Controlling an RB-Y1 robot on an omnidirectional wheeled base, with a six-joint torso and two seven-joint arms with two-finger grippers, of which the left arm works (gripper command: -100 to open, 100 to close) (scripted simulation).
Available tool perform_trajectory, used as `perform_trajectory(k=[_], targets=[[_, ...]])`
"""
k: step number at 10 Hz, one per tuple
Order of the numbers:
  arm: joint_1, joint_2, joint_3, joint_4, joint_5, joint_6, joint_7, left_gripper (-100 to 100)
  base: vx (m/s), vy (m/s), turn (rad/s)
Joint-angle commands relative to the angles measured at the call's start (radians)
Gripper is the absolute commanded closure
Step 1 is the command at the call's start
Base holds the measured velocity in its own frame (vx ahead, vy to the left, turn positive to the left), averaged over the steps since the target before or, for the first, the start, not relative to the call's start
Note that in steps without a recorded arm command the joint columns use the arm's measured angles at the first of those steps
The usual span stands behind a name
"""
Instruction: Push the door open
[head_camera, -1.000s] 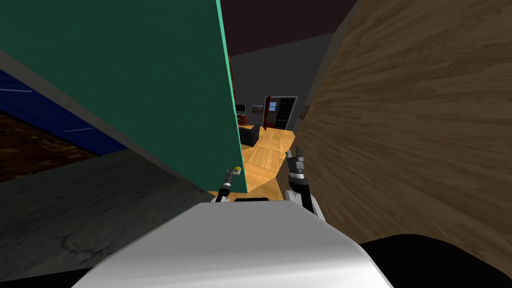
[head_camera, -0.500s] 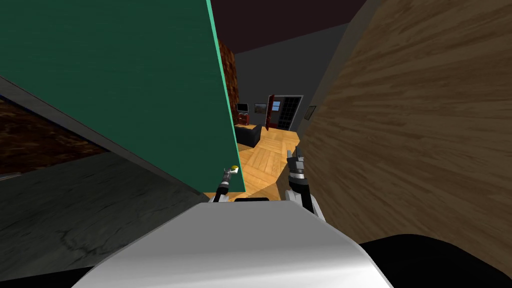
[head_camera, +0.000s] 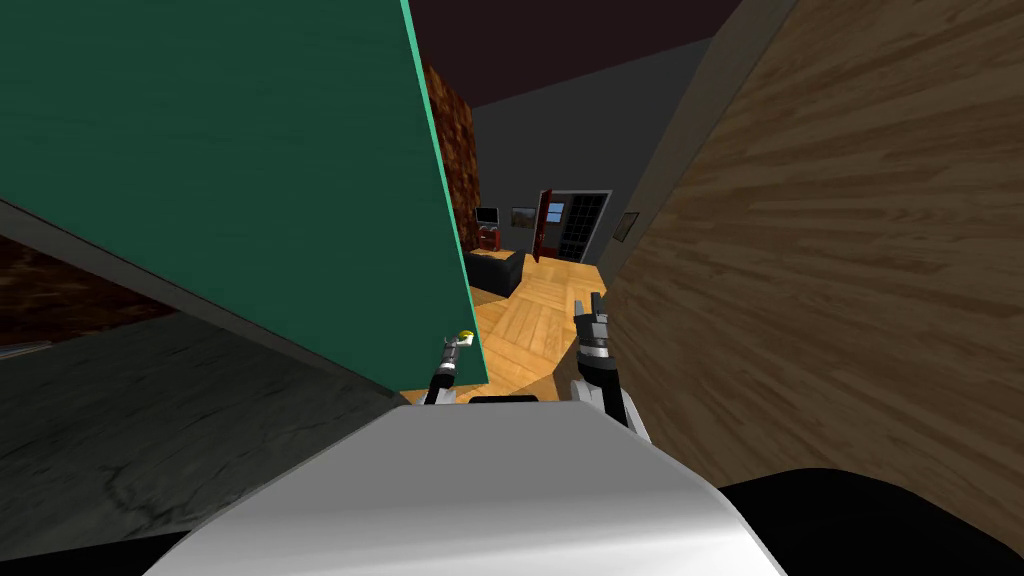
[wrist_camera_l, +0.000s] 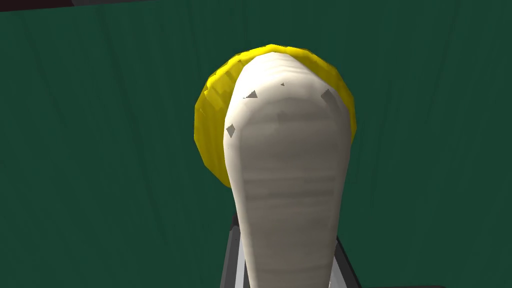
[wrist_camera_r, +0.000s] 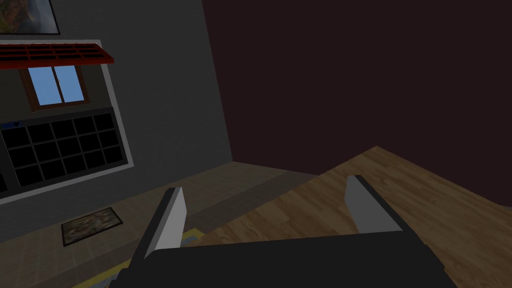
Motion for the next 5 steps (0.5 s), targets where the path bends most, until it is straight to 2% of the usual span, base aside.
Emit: perform_trajectory(k=[1,3,5], targets=[[0.000,0.009,0.013,-0.005,0.005,0.000,-0.009,100,0.181,-0.050,0.061],[-0.001,0.018,0.030,-0.006,0.013,-0.001,-0.019,100,0.186,-0.037,0.052],[-0.002,0.026,0.051,-0.006,0.022,-0.002,-0.032,100,0.229,0.005,0.079]])
